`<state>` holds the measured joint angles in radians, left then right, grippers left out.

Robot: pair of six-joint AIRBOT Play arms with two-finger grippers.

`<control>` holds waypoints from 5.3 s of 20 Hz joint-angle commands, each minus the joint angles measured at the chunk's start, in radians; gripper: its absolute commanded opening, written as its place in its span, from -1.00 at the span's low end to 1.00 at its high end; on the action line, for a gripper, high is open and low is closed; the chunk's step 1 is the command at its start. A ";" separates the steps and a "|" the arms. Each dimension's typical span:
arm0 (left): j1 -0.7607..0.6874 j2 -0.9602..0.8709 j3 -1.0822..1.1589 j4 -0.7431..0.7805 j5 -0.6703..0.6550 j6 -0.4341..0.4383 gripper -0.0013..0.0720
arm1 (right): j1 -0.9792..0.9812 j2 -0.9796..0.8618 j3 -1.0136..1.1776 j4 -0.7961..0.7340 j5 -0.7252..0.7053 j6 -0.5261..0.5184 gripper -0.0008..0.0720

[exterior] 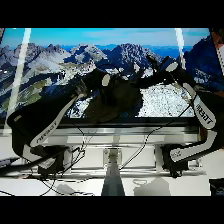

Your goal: Fold the clothes and pants, and hang the long-sleeved shirts on hangers.

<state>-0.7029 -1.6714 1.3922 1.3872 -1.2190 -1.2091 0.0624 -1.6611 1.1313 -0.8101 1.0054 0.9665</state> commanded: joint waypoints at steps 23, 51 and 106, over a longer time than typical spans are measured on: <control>0.624 0.999 0.001 0.087 1.003 -0.204 -0.92 | 0.085 0.874 0.355 -0.114 -0.249 0.098 -0.91; 0.235 0.103 0.001 -0.188 0.739 -0.152 0.97 | -0.332 0.339 0.253 -0.651 -0.136 0.648 -0.91; 0.987 0.982 -0.004 -0.060 0.154 -0.024 -0.93 | -0.385 1.071 0.262 -0.376 0.171 0.274 -0.91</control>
<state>0.2203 -0.7136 1.3930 1.2289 -0.8207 -1.2175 -0.3225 -0.6613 1.3941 -1.1774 1.1206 1.2732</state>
